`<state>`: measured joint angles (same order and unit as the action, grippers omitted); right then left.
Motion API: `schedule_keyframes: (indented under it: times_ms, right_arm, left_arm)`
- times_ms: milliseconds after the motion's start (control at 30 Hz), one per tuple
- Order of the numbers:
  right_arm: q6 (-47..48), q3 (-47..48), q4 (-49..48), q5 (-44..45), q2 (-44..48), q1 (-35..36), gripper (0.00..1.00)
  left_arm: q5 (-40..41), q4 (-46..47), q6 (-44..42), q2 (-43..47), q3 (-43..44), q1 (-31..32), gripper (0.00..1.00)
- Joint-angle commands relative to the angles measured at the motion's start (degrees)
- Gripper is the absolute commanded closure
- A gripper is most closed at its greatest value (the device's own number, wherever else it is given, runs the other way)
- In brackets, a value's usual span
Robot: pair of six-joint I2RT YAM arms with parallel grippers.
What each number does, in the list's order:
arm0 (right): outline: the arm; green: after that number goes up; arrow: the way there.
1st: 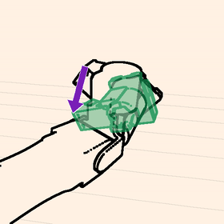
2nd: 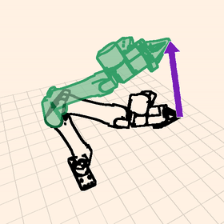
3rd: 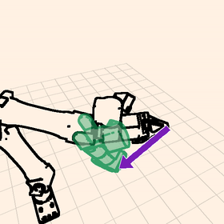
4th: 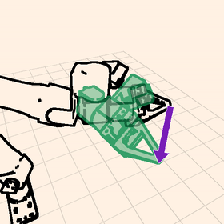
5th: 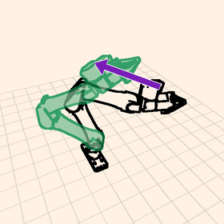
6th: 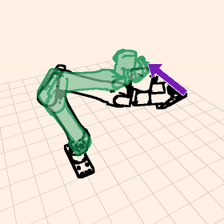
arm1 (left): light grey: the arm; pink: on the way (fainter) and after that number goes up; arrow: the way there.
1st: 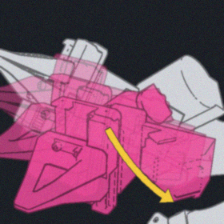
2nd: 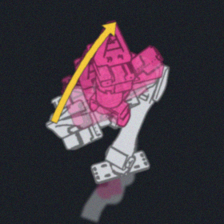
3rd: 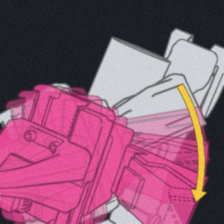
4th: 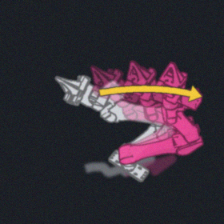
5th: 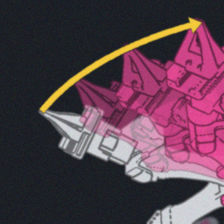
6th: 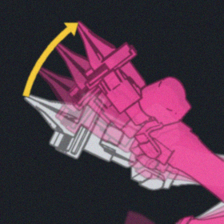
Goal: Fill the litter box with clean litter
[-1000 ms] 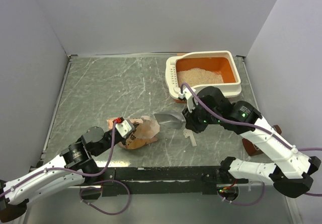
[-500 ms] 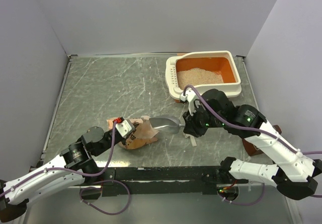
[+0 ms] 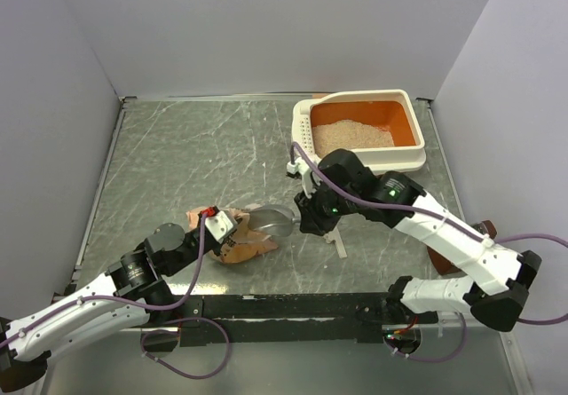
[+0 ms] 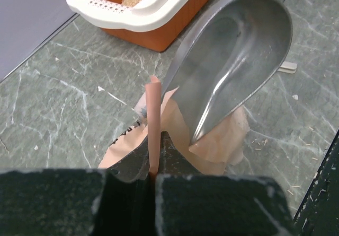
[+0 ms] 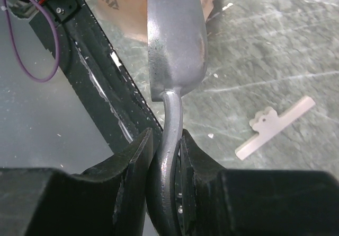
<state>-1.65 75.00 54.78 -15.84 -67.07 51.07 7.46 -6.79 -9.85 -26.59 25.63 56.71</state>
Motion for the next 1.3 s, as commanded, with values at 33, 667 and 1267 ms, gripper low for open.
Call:
schedule_keyframes:
  times_ms: [33,667,1267]
  right_arm:
    - [0.24,-0.65,-6.79,-4.91,-3.59,2.28,1.00]
    - [-4.75,15.41,0.04,1.33,-26.34,4.57,1.00]
    - [-7.14,24.32,17.03,-2.44,-35.50,-0.18,1.00]
  left_arm:
    - [0.27,1.60,0.18,0.84,1.88,0.33,0.99]
    - [0.27,1.34,0.35,0.84,2.14,0.25,0.99]
    - [0.45,1.78,0.44,2.77,2.23,0.33,0.99]
